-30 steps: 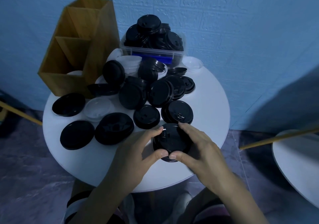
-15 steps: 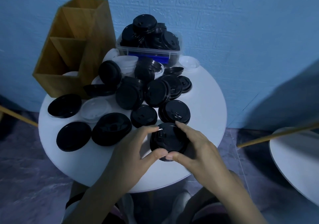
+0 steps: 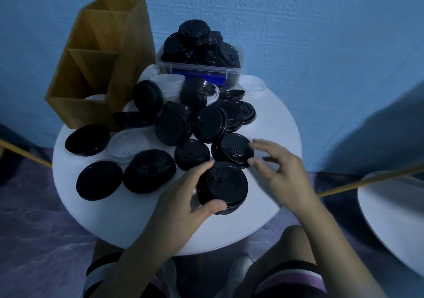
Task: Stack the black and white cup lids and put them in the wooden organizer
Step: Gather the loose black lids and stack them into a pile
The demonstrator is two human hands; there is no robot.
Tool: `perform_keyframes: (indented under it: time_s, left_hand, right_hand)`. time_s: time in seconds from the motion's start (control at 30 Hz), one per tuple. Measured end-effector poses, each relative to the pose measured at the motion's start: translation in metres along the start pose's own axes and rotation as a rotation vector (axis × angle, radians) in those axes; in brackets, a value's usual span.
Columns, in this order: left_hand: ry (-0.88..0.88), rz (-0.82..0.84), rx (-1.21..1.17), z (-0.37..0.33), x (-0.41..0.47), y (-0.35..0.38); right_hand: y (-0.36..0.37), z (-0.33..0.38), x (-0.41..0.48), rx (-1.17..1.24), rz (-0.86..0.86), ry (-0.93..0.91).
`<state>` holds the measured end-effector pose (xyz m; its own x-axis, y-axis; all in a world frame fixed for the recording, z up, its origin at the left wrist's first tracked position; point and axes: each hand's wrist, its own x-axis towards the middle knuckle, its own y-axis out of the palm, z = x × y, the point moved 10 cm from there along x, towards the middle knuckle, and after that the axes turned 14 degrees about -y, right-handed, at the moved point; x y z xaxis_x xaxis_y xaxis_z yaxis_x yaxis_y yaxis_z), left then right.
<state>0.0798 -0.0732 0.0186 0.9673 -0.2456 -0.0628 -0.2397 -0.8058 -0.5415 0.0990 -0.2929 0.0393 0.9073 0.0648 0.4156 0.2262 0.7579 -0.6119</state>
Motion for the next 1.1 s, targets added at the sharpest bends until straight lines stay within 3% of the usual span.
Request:
perform_keyframes:
  time_s: [0.1, 0.2, 0.33, 0.47, 0.6, 0.8, 1.1]
  left_hand:
    - [-0.015, 0.006, -0.022, 0.002, 0.000, 0.000]
    - [-0.043, -0.003, -0.033, 0.008, 0.001, -0.002]
    - [-0.053, 0.002, -0.023, 0.011, 0.001, -0.001]
    - [-0.044, -0.021, 0.007, 0.010, 0.002, 0.000]
    - [-0.037, -0.032, 0.010, 0.006, 0.002, 0.000]
    - [-0.001, -0.014, 0.016, 0.002, 0.001, 0.002]
    - [0.010, -0.010, -0.006, 0.006, 0.002, 0.000]
  right_hand:
    - [0.022, -0.011, 0.014, -0.055, 0.200, 0.022]
    - [0.033, -0.011, 0.021, -0.061, 0.292, 0.014]
    - [0.026, -0.012, 0.020, -0.062, 0.248, 0.041]
    - [0.006, -0.011, 0.002, 0.207, 0.103, 0.204]
    - [-0.003, 0.022, -0.017, 0.348, 0.048, 0.178]
    - [0.023, 0.050, -0.036, 0.064, 0.178, 0.040]
    - [0.031, 0.055, -0.035, -0.071, 0.192, 0.008]
